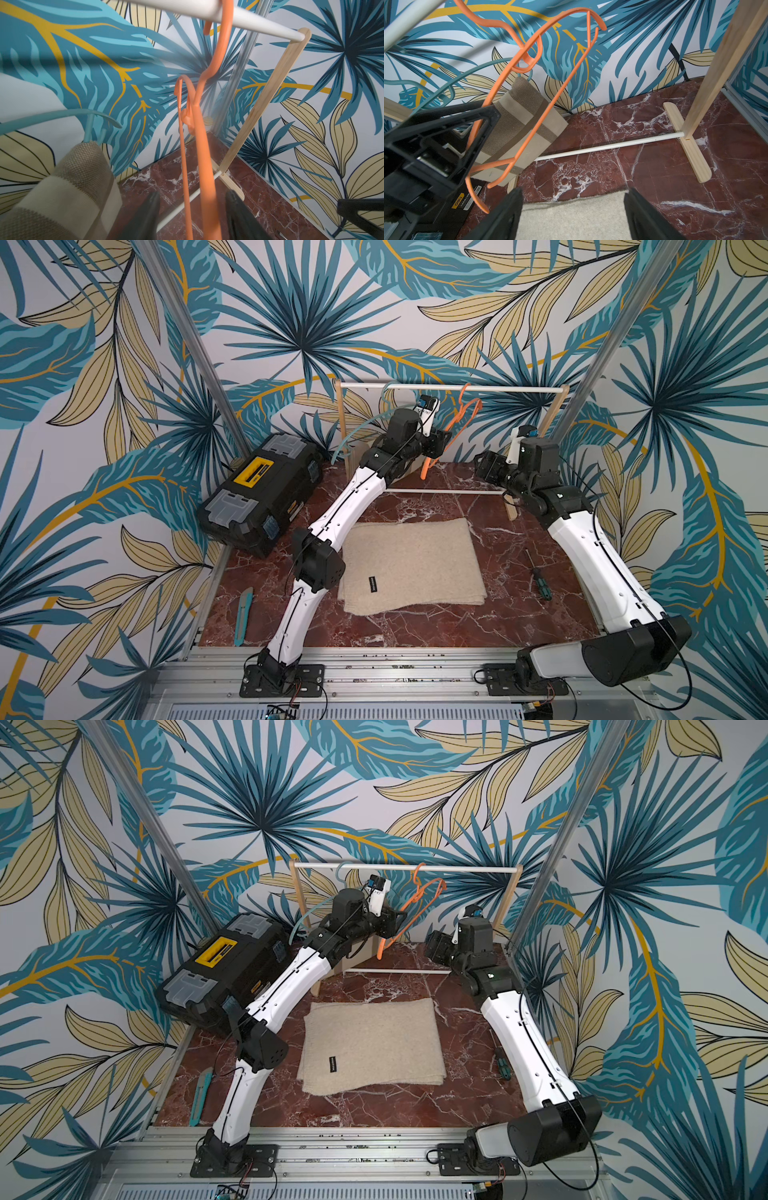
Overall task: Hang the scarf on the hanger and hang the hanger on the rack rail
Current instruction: Pick up the hanger from the clothesline.
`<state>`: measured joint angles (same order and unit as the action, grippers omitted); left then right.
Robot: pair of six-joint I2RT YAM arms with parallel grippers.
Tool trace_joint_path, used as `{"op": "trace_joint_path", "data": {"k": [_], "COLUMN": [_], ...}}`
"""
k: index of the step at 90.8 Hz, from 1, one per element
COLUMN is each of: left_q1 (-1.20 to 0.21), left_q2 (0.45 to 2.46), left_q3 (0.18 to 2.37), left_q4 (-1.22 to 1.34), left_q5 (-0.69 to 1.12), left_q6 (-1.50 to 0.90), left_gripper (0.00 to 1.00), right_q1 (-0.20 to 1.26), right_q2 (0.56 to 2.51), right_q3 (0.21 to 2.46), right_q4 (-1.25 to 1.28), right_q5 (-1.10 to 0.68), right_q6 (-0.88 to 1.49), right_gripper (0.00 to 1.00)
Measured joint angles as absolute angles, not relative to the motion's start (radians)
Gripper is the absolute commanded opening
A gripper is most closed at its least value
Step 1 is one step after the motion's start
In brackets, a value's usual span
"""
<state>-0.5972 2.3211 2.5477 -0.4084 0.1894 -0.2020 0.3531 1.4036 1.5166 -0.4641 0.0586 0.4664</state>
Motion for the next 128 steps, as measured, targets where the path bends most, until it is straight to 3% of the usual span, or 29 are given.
{"op": "trace_joint_path", "data": {"k": [27, 59, 94, 128], "left_q1": [-0.598, -0.601, -0.602, -0.615], "left_q2": [2.333, 2.298, 1.984, 1.916], "left_q3": [2.573, 2.541, 2.174, 2.051], "left_q4": [-0.416, -0.414, -0.274, -0.190], "left_q5": [0.179, 0.178, 0.167, 0.103], "left_q6": [-0.193, -0.229, -0.312, -0.303], "left_gripper": [0.00, 0.00, 0.00, 0.00], "right_q1": [0.347, 0.347, 0.347, 0.347], "right_q2": [1.412, 1.415, 1.367, 1.311], "right_q3": [1.517, 1.517, 1.458, 1.401], "right_q4": [-0.461, -0.461, -0.460, -0.463], "right_q5": [0.051, 0.047, 0.044, 0.036], "right_q6": [0.466, 0.467, 0.466, 0.466], "right_gripper": [0.81, 0.81, 0.81, 0.80]}}
